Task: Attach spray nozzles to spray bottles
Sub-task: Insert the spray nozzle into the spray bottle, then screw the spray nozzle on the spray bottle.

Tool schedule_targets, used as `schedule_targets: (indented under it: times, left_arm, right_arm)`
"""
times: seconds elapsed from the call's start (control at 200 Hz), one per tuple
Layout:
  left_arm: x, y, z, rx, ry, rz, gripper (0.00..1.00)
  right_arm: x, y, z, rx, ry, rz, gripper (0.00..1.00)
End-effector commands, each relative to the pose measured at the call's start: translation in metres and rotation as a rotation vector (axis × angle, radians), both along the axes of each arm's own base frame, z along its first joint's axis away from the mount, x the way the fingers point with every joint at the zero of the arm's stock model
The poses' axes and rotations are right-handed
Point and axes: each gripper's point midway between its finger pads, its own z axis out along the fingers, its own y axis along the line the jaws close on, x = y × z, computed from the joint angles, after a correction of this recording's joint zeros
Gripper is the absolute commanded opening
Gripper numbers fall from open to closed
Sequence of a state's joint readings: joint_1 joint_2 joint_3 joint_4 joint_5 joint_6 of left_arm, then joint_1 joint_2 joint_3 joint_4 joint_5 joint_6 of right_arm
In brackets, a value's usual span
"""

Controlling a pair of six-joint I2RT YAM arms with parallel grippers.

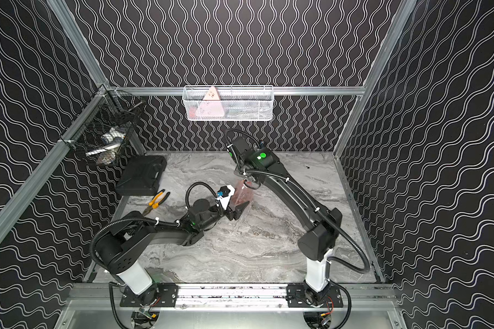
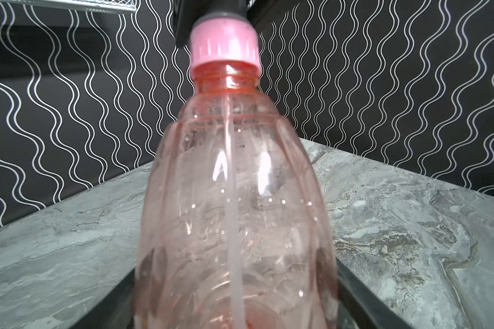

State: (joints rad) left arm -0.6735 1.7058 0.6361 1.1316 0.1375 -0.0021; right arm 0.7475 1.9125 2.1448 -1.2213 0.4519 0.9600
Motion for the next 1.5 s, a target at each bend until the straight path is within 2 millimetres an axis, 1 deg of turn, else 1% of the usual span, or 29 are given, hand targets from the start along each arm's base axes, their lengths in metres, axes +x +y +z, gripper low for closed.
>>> schedule_targets:
  times: [0.0, 0.065, 0.19, 0.275, 0.34, 0.415, 0.505, 0.53, 0.58, 0.631, 0.696, 0.726, 0.751, 0.771, 0.836, 0.851, 0.861, 0.916, 0.971, 1.036, 1.096, 1.271, 1.386, 1.496]
  left_arm:
    - [-0.004, 0.0, 0.022, -0.047, -0.096, -0.01, 0.52]
    - [-0.005, 0.0, 0.021, -0.05, -0.092, -0.015, 0.52]
    - [-0.009, -0.001, 0.017, -0.046, -0.084, -0.035, 0.53]
    - [-0.01, -0.001, 0.016, -0.053, -0.077, -0.051, 0.53]
    - [-0.01, -0.001, 0.016, -0.067, -0.067, -0.069, 0.53]
    - [-0.01, -0.001, 0.018, -0.085, -0.056, -0.088, 0.53]
    - [-0.01, 0.002, 0.02, -0.104, -0.045, -0.117, 0.53]
    - [-0.01, 0.003, 0.02, -0.11, -0.039, -0.128, 0.53]
    - [-0.009, 0.007, 0.021, -0.128, -0.022, -0.142, 0.53]
    - [-0.009, 0.011, 0.024, -0.151, -0.014, -0.158, 0.54]
    - [-0.009, 0.015, 0.027, -0.171, -0.004, -0.183, 0.54]
    - [-0.01, 0.014, 0.027, -0.173, 0.0, -0.198, 0.54]
    - [-0.01, 0.014, 0.027, -0.173, 0.005, -0.206, 0.54]
    - [-0.011, 0.014, 0.027, -0.172, 0.007, -0.215, 0.54]
    - [-0.015, 0.011, 0.026, -0.169, 0.021, -0.246, 0.53]
    - [-0.015, 0.01, 0.026, -0.169, 0.023, -0.251, 0.53]
    - [-0.015, 0.01, 0.027, -0.169, 0.022, -0.255, 0.54]
    - [-0.018, 0.009, 0.027, -0.173, 0.03, -0.27, 0.54]
    - [-0.019, 0.008, 0.028, -0.179, 0.032, -0.279, 0.54]
    - [-0.02, 0.008, 0.028, -0.179, 0.031, -0.284, 0.54]
    - [-0.02, 0.009, 0.029, -0.176, 0.03, -0.28, 0.53]
    - [-0.02, 0.008, 0.032, -0.18, 0.024, -0.285, 0.53]
    - [-0.018, 0.008, 0.031, -0.183, 0.025, -0.279, 0.53]
    - [-0.016, 0.008, 0.03, -0.185, 0.026, -0.273, 0.53]
  right_arm:
    - [-0.031, -0.013, -0.014, -0.06, 0.141, -0.051, 0.12]
    - [-0.03, -0.009, -0.01, -0.054, 0.126, -0.01, 0.22]
    - [-0.028, -0.007, 0.006, -0.051, 0.079, 0.06, 0.53]
    - [-0.029, -0.007, 0.017, -0.058, 0.055, 0.104, 0.63]
    - [-0.032, -0.011, 0.026, -0.071, 0.046, 0.123, 0.7]
    - [-0.036, -0.017, 0.035, -0.086, 0.041, 0.14, 0.77]
    - [-0.043, -0.022, 0.047, -0.106, 0.025, 0.201, 0.83]
    - [-0.043, -0.023, 0.052, -0.113, 0.013, 0.23, 0.85]
    - [-0.043, -0.027, 0.059, -0.135, -0.022, 0.28, 0.93]
    - [-0.039, -0.024, 0.064, -0.124, -0.072, 0.378, 0.94]
    - [-0.031, -0.018, 0.076, -0.028, -0.183, 0.489, 0.98]
    - [-0.03, -0.015, 0.085, 0.041, -0.24, 0.542, 1.0]
    - [-0.027, -0.011, 0.091, 0.107, -0.284, 0.59, 1.0]
    - [-0.027, -0.009, 0.099, 0.165, -0.327, 0.629, 1.0]
    - [-0.015, -0.014, 0.114, 0.295, -0.412, 0.67, 1.0]
    - [-0.014, -0.013, 0.116, 0.319, -0.419, 0.683, 1.0]
    - [-0.008, -0.02, 0.116, 0.328, -0.425, 0.667, 1.0]
    - [0.01, -0.029, 0.114, 0.39, -0.416, 0.655, 1.0]
    - [0.025, -0.031, 0.108, 0.459, -0.396, 0.661, 1.0]
    - [0.039, -0.029, 0.095, 0.508, -0.376, 0.668, 1.0]
    - [0.046, -0.022, 0.083, 0.536, -0.346, 0.685, 1.0]
    - [0.045, -0.004, 0.052, 0.633, -0.28, 0.735, 1.0]
    - [0.036, 0.005, 0.046, 0.666, -0.273, 0.762, 1.0]
    - [0.025, 0.009, 0.04, 0.677, -0.264, 0.774, 1.0]
